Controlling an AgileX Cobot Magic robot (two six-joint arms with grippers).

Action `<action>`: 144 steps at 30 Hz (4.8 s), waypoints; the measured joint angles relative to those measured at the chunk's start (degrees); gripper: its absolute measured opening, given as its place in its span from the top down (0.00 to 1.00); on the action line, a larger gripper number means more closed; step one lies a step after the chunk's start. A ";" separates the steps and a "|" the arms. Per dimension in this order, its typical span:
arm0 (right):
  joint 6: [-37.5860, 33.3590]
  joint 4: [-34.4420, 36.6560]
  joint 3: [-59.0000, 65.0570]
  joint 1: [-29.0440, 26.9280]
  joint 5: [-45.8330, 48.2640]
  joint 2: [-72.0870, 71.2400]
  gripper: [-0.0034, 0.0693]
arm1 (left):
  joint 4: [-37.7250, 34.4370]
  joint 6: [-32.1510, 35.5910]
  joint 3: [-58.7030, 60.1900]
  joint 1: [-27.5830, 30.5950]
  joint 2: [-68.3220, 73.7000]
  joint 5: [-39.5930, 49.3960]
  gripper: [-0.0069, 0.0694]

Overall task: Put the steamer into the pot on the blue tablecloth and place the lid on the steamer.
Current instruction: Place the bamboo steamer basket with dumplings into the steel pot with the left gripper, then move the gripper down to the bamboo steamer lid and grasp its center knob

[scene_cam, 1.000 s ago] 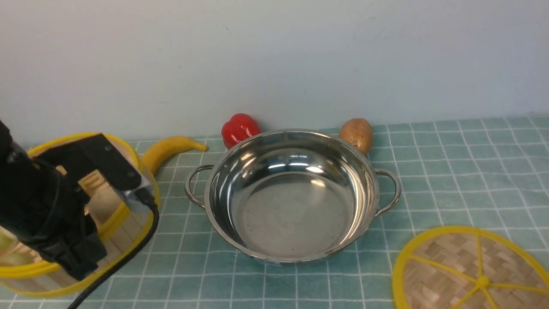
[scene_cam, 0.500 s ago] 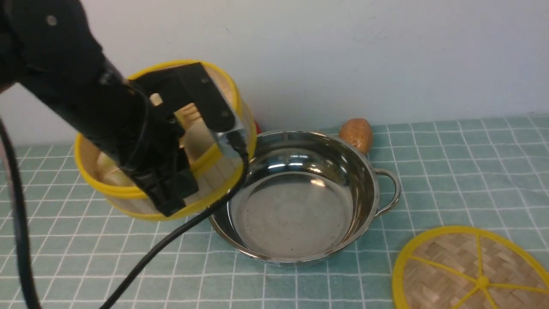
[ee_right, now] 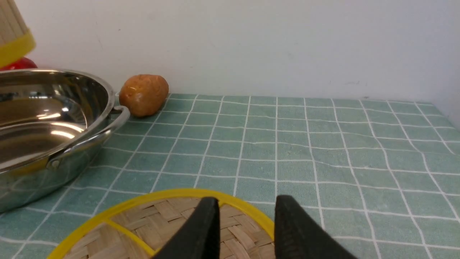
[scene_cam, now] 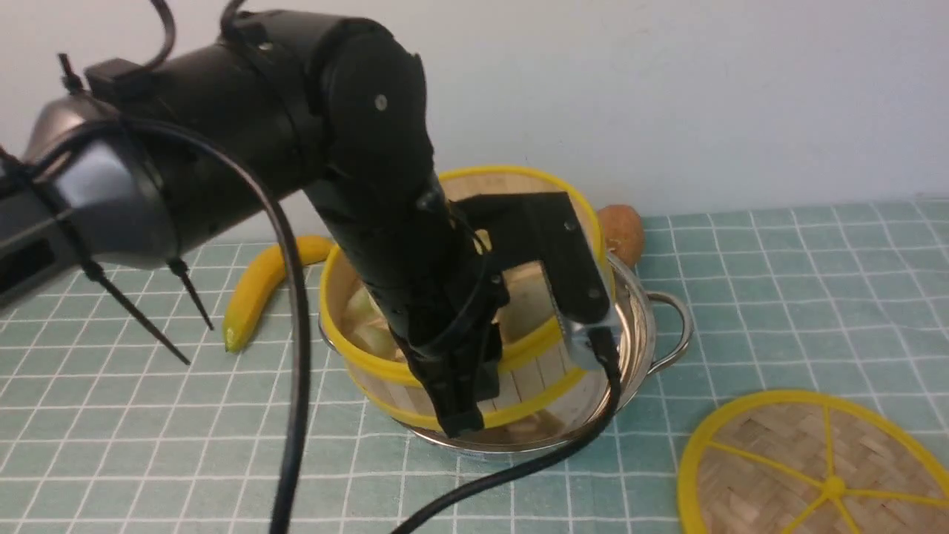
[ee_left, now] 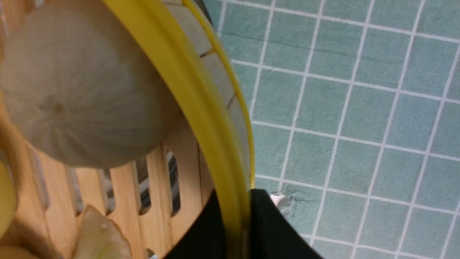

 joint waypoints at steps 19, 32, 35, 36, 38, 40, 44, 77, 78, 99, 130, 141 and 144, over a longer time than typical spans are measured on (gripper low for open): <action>0.00 0.00 0.00 0.00 0.00 0.00 0.62 | 4.39 -2.42 -2.93 -0.09 7.22 -7.19 0.85; 0.00 0.00 0.00 0.00 0.00 0.00 0.62 | 4.37 -2.38 -8.69 -0.09 15.71 -5.52 0.85; 0.00 0.00 0.00 0.00 0.00 0.00 0.62 | 4.37 -2.38 -8.71 -0.09 17.53 -4.51 0.85; 0.00 0.00 0.00 0.00 0.00 0.00 0.62 | 4.37 -2.38 -8.71 -0.09 17.96 -4.44 0.85; 0.00 0.00 0.00 0.00 0.00 0.00 0.62 | 4.27 -2.38 -8.71 -0.09 18.64 -4.44 0.85; 0.00 0.00 0.00 0.00 0.00 0.00 0.62 | 3.53 -2.38 -8.71 -0.09 19.54 -4.66 0.85; 0.00 0.00 0.00 0.00 0.00 0.00 0.62 | 2.48 -2.38 -8.71 -0.09 20.02 -4.87 0.85; 0.00 0.00 0.00 0.00 0.00 0.00 0.62 | 11.30 -13.23 -23.56 1.87 0.08 -2.17 0.44; 0.00 0.00 0.00 0.00 0.00 0.00 0.62 | 11.86 -13.51 -23.63 2.25 -0.93 -2.19 0.47; 0.00 0.00 0.00 0.00 0.00 0.00 0.62 | 12.51 -19.70 -22.45 9.60 -26.88 -2.13 0.93; 0.00 0.00 0.00 0.00 0.00 0.00 0.62 | -8.57 -19.02 86.73 42.67 -96.34 -60.23 0.87; 0.00 0.00 0.00 0.00 0.00 0.00 0.62 | -4.85 -19.62 86.85 42.67 -98.86 -50.16 0.84; 0.00 0.00 0.00 0.00 0.00 0.00 0.62 | -4.85 -19.62 86.85 42.67 -98.88 -50.16 0.84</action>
